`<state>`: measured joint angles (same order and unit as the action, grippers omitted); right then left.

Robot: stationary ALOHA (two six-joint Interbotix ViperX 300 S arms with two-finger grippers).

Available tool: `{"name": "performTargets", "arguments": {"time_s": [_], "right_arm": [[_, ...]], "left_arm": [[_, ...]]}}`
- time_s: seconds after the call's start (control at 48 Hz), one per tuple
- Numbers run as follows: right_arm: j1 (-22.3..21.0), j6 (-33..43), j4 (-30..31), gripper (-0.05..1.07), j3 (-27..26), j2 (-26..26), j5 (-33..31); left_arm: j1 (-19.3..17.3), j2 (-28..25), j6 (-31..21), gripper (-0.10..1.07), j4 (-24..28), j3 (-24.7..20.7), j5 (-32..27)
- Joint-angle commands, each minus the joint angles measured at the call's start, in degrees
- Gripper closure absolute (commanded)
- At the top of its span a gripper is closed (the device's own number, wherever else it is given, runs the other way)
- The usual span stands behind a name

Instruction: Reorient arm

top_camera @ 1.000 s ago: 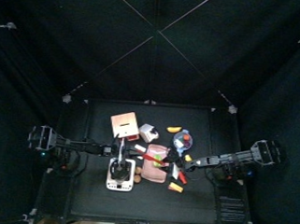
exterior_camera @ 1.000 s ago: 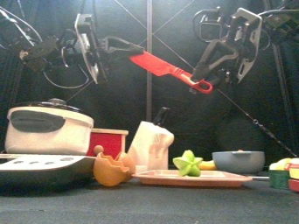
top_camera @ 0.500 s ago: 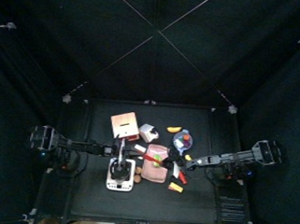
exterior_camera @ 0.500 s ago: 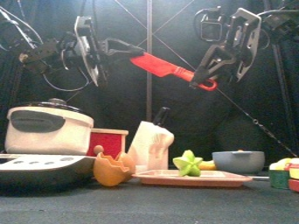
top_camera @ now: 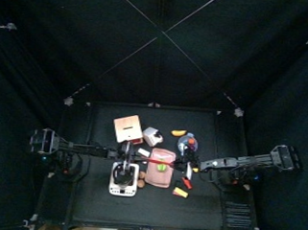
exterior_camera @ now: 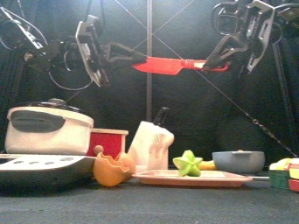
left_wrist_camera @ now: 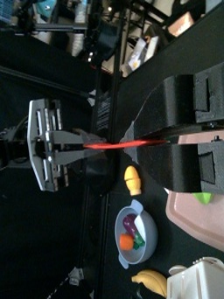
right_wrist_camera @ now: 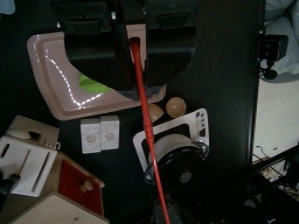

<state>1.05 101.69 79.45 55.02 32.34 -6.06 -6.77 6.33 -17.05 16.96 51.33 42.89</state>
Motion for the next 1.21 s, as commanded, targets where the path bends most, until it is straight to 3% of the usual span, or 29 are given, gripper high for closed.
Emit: {"name": "performTargets", "arguments": {"time_s": [0.0,0.292,0.562,1.188], "right_arm": [[-2.4,0.1,0.0,0.62,-1.0,1.1,1.0],[-6.1,0.2,-1.0,0.62,-0.5,0.9,5.6],[-10.2,0.2,-7.8,0.61,-0.2,0.8,11.0],[-11.3,0.6,-14.6,0.57,-1.1,-2.5,14.4]], "left_arm": [[-0.9,-0.2,0.2,0.72,3.0,-2.2,-3.3],[-2.4,-2.5,0.1,0.72,6.8,-5.1,-6.8],[-1.8,-4.4,0.1,0.72,6.7,-6.2,-7.1],[-1.8,-3.9,0.1,0.72,6.5,-6.4,-7.1]]}}
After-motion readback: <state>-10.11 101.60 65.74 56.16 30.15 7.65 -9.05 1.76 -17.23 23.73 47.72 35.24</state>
